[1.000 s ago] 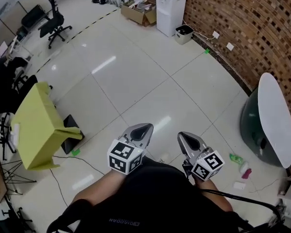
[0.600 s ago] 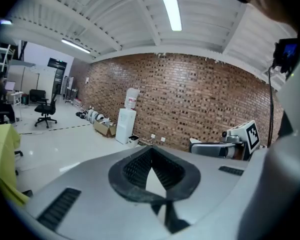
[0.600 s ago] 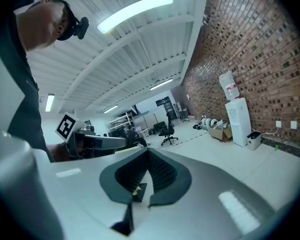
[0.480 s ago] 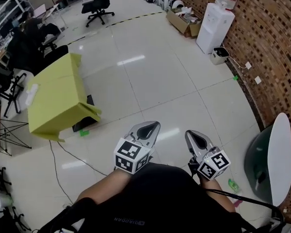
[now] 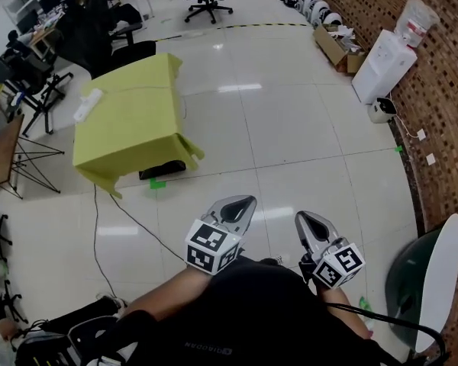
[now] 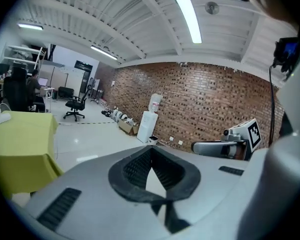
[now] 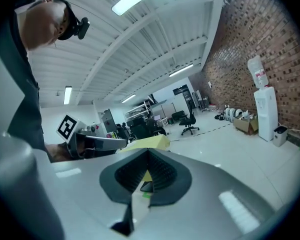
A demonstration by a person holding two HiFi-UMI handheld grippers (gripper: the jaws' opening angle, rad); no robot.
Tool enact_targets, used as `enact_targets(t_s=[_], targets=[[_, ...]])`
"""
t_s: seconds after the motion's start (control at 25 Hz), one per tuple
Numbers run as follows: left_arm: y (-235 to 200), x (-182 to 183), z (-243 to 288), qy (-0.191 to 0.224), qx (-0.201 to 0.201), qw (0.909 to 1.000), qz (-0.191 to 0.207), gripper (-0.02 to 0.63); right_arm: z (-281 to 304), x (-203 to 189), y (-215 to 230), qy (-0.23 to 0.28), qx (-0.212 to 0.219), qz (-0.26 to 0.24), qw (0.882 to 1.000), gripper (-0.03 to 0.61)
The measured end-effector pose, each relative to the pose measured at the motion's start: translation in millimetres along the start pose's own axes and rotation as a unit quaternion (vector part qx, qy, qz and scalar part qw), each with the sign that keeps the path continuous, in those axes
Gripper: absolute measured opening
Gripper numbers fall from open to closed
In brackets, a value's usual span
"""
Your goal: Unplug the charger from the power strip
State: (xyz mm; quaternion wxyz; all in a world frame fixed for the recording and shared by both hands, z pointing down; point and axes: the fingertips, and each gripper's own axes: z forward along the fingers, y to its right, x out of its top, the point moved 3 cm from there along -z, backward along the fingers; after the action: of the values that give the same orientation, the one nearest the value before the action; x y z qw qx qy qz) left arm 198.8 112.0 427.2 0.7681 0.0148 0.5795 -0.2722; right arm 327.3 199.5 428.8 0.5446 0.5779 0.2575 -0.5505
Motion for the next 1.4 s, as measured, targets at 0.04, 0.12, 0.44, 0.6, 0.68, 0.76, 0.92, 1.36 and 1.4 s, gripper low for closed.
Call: enact_targets(t_s=[0.04,0.12,0.44,0.6,0.68,0.76,0.92,1.36,1.4], targets=[[-8.5,-1.9,-11.8,0.004,0.006,1.0000,-0.003,0.006,7.9,-2.9,-10.8,-0.005,0.005,-0.003,1.000,0.003],[-22.6,-5.4,-33.9,0.012,0.018,0.9997,-0.010,0.006,22.1,-8.3,-30.0,-0.014,0.016,-0.006,1.000,0.003],[-84.2,-30.1,-124.9,0.030,0.091,0.9946,-0.041,0.006,97.7,-26.5,-108.3,-0.049,0.096,-0.033,0.994,0.003],[-106.3,-37.0,-169.0,0.044,0.133,0.9888,-0.052,0.006,131.0,-32.1,-147.8,-0.064,0.146,-0.045,0.986,0.003],[-112.8,-37.6,-187.5,0.053,0.156,0.9846,-0.058,0.006,143.4,-30.7,-164.1,-0.072,0.173,-0.054,0.981,0.003],[-120.3,-38.7,-204.9,0.061,0.176,0.9803,-0.065,0.006,156.0,-29.1,-179.7,-0.077,0.194,-0.061,0.976,0.003],[-134.0,-51.2,-238.4,0.074,0.212,0.9710,-0.082,0.006,179.3,-36.9,-211.9,-0.093,0.234,-0.074,0.965,0.003],[-169.6,-52.0,-283.8,0.105,0.310,0.9386,-0.109,0.006,239.6,-41.1,-248.9,-0.119,0.327,-0.084,0.934,0.003],[-173.0,-49.7,-286.0,0.106,0.318,0.9357,-0.109,0.006,246.3,-40.0,-250.6,-0.120,0.335,-0.084,0.931,0.003]])
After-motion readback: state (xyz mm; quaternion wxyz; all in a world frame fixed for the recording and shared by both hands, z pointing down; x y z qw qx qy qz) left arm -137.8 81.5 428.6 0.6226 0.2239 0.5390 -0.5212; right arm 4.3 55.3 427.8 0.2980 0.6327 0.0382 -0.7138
